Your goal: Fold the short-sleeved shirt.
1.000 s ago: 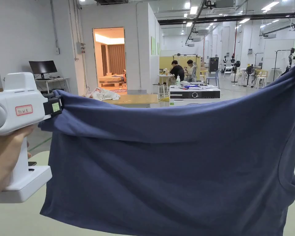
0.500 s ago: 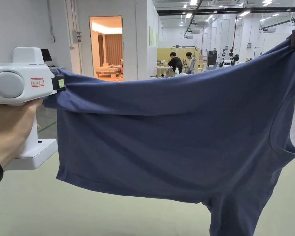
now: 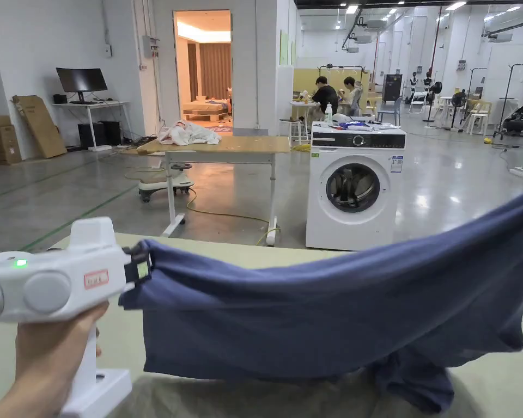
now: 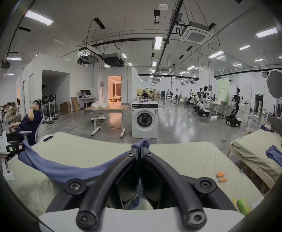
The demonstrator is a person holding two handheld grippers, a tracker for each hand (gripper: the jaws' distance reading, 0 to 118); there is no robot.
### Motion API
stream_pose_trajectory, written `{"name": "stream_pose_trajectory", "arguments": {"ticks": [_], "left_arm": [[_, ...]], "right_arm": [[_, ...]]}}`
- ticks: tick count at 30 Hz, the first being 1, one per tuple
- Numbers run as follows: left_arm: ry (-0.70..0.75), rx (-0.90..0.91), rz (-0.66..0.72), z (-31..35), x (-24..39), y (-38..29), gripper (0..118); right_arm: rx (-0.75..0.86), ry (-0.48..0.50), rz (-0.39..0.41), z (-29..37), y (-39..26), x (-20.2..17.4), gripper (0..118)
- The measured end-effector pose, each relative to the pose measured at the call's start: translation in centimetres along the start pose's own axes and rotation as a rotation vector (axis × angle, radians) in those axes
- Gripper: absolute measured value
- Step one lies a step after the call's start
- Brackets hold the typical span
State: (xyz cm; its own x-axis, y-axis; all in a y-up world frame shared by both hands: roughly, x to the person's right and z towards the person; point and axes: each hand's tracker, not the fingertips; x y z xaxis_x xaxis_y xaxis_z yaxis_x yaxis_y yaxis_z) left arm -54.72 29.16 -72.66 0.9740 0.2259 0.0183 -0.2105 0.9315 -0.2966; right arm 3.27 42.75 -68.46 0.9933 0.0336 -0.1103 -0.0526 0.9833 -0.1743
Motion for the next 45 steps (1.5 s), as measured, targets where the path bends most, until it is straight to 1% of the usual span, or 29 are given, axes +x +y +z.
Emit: {"name": "stream_pose_trajectory", "arguments": {"ticks": [3,5,6,7,8,9,10,12,13,14,15,18,19,21,22,23,24,25,26,27,30,32,33,36,38,41,43,44,45], "left_arm": [[-0.053,-0.019,0.022,5.6,-0.2,-5.7,3],[-0.065,-0.019,0.057,9.5,-0.6,-9.1,3],[-0.079,-0.05,0.086,11.1,-1.4,-11.3,3],[-0.079,-0.07,0.122,12.8,-1.6,-13.0,3],[-0.074,-0.061,0.152,14.9,-1.9,-14.7,3],[-0.069,-0.061,0.142,16.9,-1.9,-16.3,3],[-0.062,-0.069,0.151,18.6,-2.0,-17.7,3],[-0.062,-0.111,0.214,21.8,-2.5,-20.6,3],[-0.063,-0.121,0.219,23.0,-2.8,-21.7,3],[-0.032,-0.14,0.247,24.3,-2.8,-23.2,3],[-0.019,-0.173,0.277,25.1,-3.2,-24.5,3],[-0.013,-0.254,0.28,26.3,-3.1,-28.6,3],[-0.011,-0.318,0.276,26.6,-2.9,-30.1,3],[-0.003,-0.338,0.252,26.5,-2.9,-31.7,3],[0.002,-0.366,0.243,26.4,-2.9,-32.4,5],[0.006,-0.356,0.25,26.3,-3.0,-32.6,15],[0.008,-0.343,0.253,26.2,-3.1,-32.8,37],[0.039,-0.345,0.251,26.1,-3.4,-32.8,60],[0.078,-0.357,0.238,26.2,-3.7,-32.9,78],[0.115,-0.361,0.192,26.3,-4.1,-32.8,87],[0.18,-0.302,0.089,27.3,-3.9,-31.1,87],[0.215,-0.215,0.005,28.2,-3.2,-29.0,87],[0.219,-0.142,-0.047,28.8,-2.5,-27.6,87],[0.205,0.011,-0.101,30.4,0.2,-23.6,87],[0.185,0.1,-0.148,31.5,2.5,-21.2,87],[0.182,0.206,-0.233,32.7,5.6,-18.5,87],[0.176,0.238,-0.266,33.4,7.1,-17.3,86],[0.172,0.247,-0.269,33.7,7.8,-16.8,83],[0.148,0.255,-0.267,34.0,8.4,-16.4,74]], "right_arm": [[-0.021,0.041,-0.012,5.7,-5.1,0.8,0],[-0.033,0.038,-0.03,9.8,-8.4,0.9,0],[-0.021,0.043,-0.065,11.9,-10.4,1.1,0],[-0.015,0.041,-0.068,13.7,-11.9,1.2,0],[0.004,0.003,-0.111,16.4,-13.8,0.3,0],[0.018,0.007,-0.152,18.4,-15.7,0.3,0],[0.005,0.017,-0.158,20.2,-17.2,0.3,0],[-0.023,-0.019,-0.133,23.8,-20.1,-0.7,0],[-0.042,-0.023,-0.125,25.3,-21.5,-1.0,0],[-0.084,-0.043,-0.115,26.7,-23.1,-1.4,0],[-0.129,-0.052,-0.11,27.5,-24.4,-1.6,0],[-0.235,-0.086,-0.119,29.5,-28.3,-2.3,0],[-0.262,-0.09,-0.131,29.9,-29.5,-2.5,0],[-0.328,-0.107,-0.163,30.1,-31.4,-2.3,0],[-0.342,-0.114,-0.182,30.4,-32.3,-2.3,2],[-0.358,-0.11,-0.211,30.6,-34.0,-1.5,10],[-0.388,-0.13,-0.217,30.7,-35.4,-0.5,39],[-0.413,-0.152,-0.224,30.8,-36.0,-0.3,62],[-0.421,-0.182,-0.21,31.0,-36.6,-0.1,75],[-0.418,-0.204,-0.215,31.3,-37.0,0.2,77],[-0.419,-0.25,-0.249,32.0,-36.7,1.4,77],[-0.365,-0.26,-0.257,32.5,-35.3,1.6,77],[-0.331,-0.24,-0.261,32.5,-34.5,1.7,77],[-0.227,-0.18,-0.248,32.0,-31.5,0.3,77],[-0.166,-0.115,-0.234,31.4,-29.6,-0.9,77],[-0.102,-0.019,-0.191,30.7,-27.4,-3.2,77],[-0.075,0.031,-0.145,30.4,-26.3,-4.7,76],[-0.064,0.059,-0.109,30.2,-25.8,-5.6,72],[-0.054,0.069,-0.067,30.2,-25.4,-6.2,60]]}}
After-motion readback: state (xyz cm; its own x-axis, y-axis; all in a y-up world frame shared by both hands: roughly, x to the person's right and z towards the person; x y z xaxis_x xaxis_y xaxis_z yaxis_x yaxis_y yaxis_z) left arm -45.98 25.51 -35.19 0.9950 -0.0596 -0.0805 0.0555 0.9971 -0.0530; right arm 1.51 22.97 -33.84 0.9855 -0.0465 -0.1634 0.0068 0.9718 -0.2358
